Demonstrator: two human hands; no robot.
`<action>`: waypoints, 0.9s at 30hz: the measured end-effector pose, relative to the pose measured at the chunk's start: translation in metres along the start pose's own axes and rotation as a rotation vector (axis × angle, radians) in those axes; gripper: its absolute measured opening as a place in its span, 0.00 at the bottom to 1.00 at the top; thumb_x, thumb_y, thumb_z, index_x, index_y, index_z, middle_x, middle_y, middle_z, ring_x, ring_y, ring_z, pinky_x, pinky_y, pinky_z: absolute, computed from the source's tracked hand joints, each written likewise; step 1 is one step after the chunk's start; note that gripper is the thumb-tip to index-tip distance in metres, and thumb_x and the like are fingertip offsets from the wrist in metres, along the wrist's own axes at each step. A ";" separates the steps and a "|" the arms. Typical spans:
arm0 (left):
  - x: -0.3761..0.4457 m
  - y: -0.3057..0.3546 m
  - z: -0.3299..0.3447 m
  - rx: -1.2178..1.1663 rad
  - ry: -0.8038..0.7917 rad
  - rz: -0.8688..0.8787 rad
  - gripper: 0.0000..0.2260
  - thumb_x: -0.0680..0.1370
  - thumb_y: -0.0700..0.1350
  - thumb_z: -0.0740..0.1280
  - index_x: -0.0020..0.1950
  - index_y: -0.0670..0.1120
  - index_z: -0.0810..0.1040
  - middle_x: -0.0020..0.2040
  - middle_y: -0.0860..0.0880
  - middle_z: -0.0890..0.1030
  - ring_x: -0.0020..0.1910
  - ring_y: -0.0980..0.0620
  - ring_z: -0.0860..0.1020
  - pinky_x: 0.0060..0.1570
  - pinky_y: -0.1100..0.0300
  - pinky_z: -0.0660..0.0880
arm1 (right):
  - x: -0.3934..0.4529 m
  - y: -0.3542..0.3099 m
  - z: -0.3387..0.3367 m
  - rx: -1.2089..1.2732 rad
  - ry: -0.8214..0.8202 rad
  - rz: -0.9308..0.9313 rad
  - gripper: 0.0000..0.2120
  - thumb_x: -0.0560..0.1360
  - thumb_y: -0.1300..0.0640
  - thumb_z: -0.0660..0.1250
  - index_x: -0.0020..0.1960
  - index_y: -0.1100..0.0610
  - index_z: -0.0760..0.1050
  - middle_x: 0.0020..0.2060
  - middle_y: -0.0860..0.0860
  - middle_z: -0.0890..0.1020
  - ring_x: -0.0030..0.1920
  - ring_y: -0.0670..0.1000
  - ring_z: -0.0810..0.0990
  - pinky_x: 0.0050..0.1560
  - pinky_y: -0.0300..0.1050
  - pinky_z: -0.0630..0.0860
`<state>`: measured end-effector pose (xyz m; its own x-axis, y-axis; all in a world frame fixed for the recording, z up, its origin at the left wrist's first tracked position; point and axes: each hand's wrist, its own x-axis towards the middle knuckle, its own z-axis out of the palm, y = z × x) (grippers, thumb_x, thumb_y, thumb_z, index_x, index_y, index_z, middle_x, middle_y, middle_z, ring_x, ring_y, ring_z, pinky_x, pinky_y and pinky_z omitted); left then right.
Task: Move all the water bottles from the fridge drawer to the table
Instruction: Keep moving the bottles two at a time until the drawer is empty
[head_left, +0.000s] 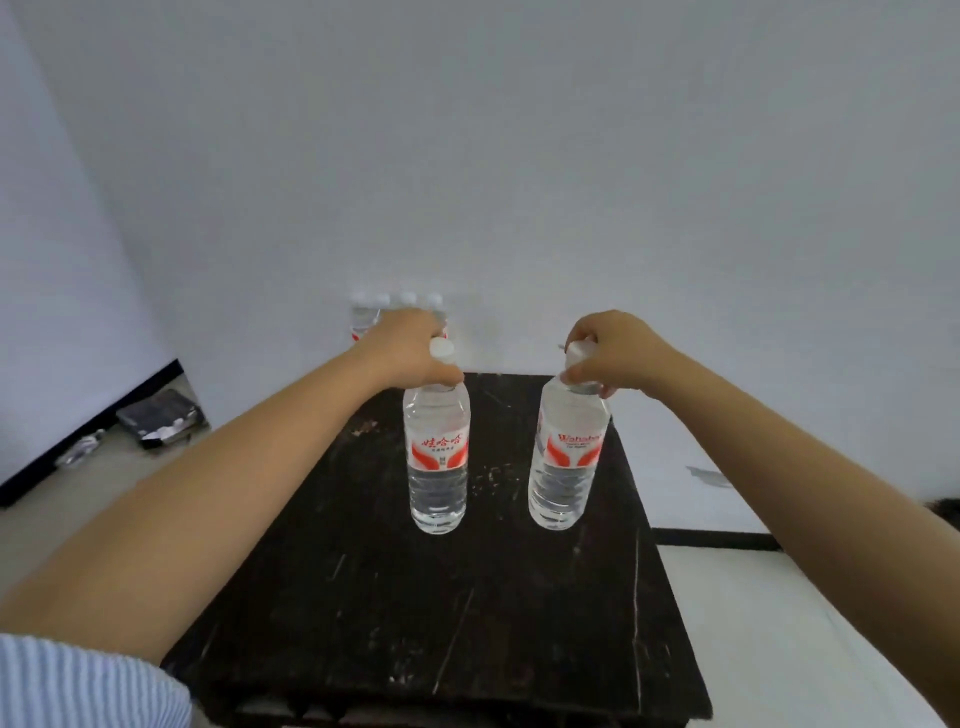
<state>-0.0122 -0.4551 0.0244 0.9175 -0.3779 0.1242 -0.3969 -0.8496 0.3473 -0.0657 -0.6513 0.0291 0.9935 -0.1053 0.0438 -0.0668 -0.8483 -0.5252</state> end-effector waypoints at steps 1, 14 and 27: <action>0.022 -0.007 0.002 0.017 -0.019 -0.009 0.10 0.73 0.47 0.71 0.44 0.45 0.70 0.40 0.50 0.72 0.41 0.52 0.71 0.30 0.67 0.62 | 0.024 0.001 0.001 -0.050 -0.027 -0.029 0.19 0.73 0.61 0.69 0.62 0.61 0.73 0.60 0.57 0.76 0.46 0.54 0.76 0.44 0.41 0.78; 0.299 -0.072 0.035 0.072 -0.142 -0.080 0.13 0.73 0.50 0.70 0.45 0.44 0.70 0.35 0.53 0.67 0.45 0.51 0.70 0.31 0.65 0.62 | 0.309 0.024 0.036 -0.312 -0.108 -0.060 0.19 0.75 0.57 0.66 0.64 0.60 0.71 0.60 0.57 0.76 0.59 0.55 0.75 0.57 0.43 0.72; 0.497 -0.151 0.135 0.076 -0.233 -0.090 0.19 0.75 0.46 0.69 0.62 0.38 0.73 0.56 0.43 0.76 0.52 0.47 0.74 0.54 0.57 0.72 | 0.515 0.068 0.131 -0.231 -0.144 0.054 0.17 0.74 0.60 0.65 0.62 0.61 0.72 0.59 0.58 0.75 0.59 0.57 0.75 0.57 0.44 0.71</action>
<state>0.5004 -0.5639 -0.0921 0.9221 -0.3664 -0.1245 -0.3227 -0.9056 0.2752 0.4533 -0.6956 -0.0957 0.9897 -0.0931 -0.1089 -0.1232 -0.9411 -0.3148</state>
